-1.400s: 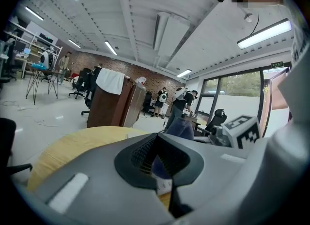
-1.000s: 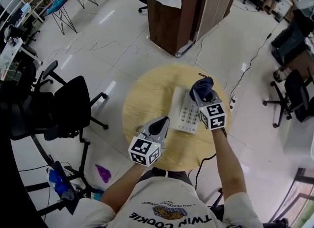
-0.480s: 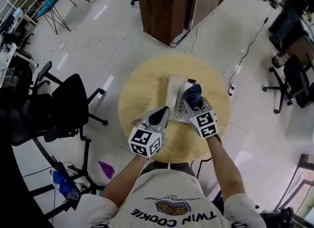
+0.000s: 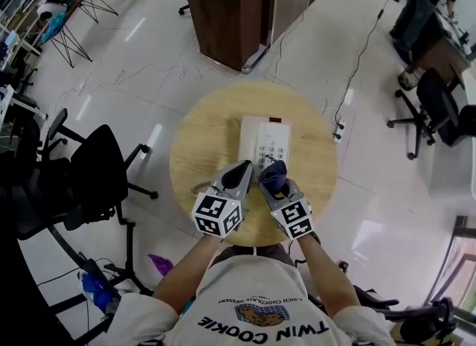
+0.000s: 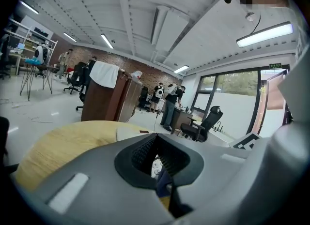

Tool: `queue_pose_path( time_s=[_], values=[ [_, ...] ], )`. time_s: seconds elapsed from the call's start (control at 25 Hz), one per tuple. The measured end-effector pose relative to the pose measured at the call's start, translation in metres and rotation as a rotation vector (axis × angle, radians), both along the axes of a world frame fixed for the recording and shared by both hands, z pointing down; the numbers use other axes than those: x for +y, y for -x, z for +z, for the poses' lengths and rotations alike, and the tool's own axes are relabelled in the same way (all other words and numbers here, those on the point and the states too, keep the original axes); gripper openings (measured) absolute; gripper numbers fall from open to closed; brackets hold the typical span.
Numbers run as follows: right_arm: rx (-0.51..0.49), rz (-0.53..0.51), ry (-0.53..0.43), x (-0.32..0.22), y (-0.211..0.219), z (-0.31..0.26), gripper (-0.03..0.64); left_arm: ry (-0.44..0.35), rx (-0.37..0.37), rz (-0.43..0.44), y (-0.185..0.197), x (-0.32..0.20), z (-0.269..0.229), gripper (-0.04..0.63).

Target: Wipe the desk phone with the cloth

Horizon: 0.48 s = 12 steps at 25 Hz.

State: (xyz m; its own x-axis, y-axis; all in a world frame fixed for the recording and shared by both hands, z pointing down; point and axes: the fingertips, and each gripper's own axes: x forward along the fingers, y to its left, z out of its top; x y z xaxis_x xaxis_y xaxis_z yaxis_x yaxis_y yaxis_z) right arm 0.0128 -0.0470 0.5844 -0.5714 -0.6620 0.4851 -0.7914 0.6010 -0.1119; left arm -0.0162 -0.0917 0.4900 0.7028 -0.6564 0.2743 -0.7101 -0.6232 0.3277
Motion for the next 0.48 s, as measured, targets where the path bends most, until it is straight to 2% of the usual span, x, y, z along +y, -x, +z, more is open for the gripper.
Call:
queue_pose_path(
  time_s=[0.24, 0.48],
  values=[
    [-0.014, 0.013, 0.003, 0.008, 0.0, -0.001, 0.064, 0.001, -0.002, 0.021, -0.01, 0.001, 0.0, 0.006],
    [-0.074, 0.097, -0.102, -0.028, -0.033, -0.046, 0.064, -0.008, -0.001, 0.018, -0.014, 0.002, -0.003, 0.006]
  ],
)
